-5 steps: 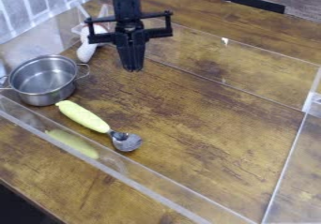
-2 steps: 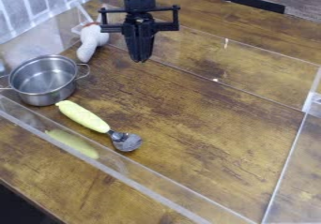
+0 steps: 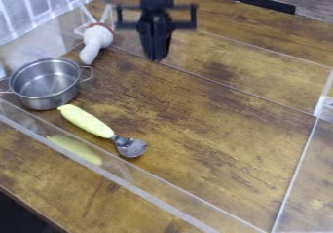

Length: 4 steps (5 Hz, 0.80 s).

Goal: Move the green spoon to the left

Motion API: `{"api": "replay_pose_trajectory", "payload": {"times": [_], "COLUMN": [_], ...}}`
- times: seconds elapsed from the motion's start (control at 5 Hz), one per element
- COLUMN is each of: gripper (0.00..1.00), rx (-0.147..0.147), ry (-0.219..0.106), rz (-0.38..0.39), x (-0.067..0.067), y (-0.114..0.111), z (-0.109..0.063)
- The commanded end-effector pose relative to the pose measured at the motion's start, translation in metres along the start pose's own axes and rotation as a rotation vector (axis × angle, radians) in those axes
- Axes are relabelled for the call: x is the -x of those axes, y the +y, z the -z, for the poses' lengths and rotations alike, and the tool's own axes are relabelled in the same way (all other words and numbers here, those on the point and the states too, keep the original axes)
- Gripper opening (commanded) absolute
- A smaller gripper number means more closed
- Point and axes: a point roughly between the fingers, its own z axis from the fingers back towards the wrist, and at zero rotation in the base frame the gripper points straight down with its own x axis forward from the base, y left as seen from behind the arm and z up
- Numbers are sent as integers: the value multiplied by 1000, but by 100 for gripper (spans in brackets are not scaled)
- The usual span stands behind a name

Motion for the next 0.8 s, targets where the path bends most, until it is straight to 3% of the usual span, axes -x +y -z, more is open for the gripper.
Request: {"api": "replay_pose_trajectory", "payload": {"times": [0.0,0.4,0.6], "gripper": [0,0,0], "rx": [8,-20,-18], "ry": [-54,-34,-35], "rz": [77,212,206], "x": [-18,-25,-26], "y": [-3,15,28], "z": [-28,-22,-25]}}
